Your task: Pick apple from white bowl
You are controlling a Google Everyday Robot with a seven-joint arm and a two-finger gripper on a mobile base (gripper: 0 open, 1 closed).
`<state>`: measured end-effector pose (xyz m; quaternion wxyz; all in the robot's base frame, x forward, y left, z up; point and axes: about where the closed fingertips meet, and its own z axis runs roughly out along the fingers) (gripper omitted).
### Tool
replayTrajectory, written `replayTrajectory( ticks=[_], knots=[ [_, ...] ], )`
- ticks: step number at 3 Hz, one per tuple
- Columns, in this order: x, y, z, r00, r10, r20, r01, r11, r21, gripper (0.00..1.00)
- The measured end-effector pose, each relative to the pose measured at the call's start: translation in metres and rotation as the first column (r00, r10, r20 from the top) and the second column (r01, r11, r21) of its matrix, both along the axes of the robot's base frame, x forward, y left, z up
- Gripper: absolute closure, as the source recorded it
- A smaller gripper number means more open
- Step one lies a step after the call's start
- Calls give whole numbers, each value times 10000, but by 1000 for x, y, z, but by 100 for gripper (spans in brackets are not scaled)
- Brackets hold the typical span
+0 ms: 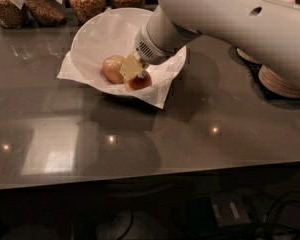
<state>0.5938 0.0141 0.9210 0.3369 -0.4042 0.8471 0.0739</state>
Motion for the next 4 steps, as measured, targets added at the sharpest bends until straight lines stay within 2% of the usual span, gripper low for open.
replayTrajectory(
  ticks=[2, 4],
  knots=[
    [2, -3, -7, 9998, -101, -160, 101, 9999, 43, 32],
    [10, -2, -23, 9986, -215, -482, 225, 9995, 206, 32]
  ],
)
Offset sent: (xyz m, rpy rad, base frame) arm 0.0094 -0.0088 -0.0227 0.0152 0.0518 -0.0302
